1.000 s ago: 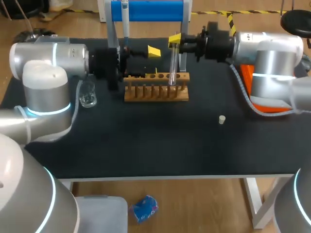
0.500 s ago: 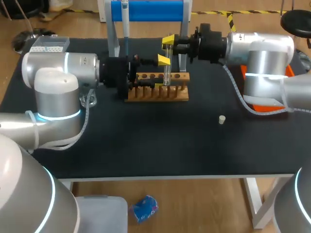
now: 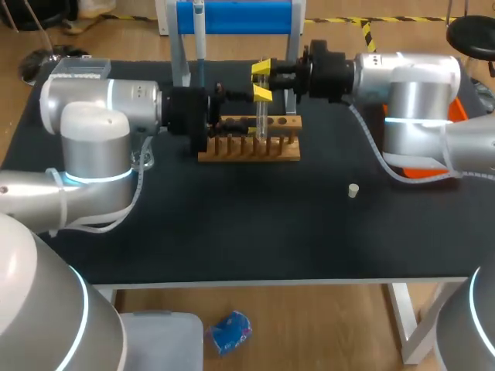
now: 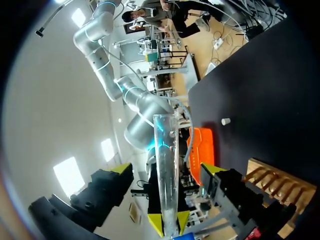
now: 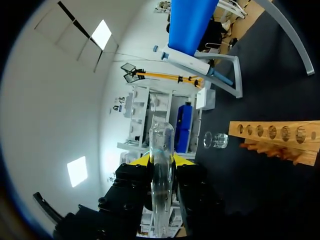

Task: Invert the test tube, pick up the pipette, mount the tip to pipette, aspirate from beaker and dispense into the tube, eject the tip, return the pipette, and cap with the stopper.

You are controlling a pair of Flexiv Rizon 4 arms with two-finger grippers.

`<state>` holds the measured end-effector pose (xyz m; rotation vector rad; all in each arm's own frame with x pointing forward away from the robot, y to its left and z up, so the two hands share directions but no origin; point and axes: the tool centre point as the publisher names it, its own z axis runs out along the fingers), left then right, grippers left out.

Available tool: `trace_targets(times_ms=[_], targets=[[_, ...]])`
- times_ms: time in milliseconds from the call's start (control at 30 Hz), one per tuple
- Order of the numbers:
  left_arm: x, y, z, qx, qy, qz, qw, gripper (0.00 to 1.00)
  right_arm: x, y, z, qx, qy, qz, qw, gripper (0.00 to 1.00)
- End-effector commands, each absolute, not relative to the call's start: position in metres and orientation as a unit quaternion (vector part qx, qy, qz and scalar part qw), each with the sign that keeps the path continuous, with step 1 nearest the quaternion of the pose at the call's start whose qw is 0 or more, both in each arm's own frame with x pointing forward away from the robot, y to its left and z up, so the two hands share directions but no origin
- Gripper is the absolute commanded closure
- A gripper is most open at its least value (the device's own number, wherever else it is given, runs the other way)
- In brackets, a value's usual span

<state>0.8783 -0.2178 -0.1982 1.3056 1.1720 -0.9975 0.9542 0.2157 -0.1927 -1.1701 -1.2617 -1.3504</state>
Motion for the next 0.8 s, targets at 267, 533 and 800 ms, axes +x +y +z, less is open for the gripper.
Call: trace_targets(times_ms=[267,533,800], targets=[[0.8822,-0.2172,-0.1998,0.545,0.495,-0.420,0.531,0.56,0.9518,0.2178,-0.1954,-0.475,-0.514,-0.545,0.462,1.00],[0.8829,-0.2163,-0.2020,0.545,0.498,-0.422,0.526,0.70,0.9519,0.2184,-0.1957,-0.476,-0.514,-0.544,0.462,1.00],[0.8824,-0.2172,-0.2046,0.546,0.502,-0.428,0.516,1.00,0.9515,0.2182,-0.1967,-0.476,-0.512,-0.548,0.460,1.00]])
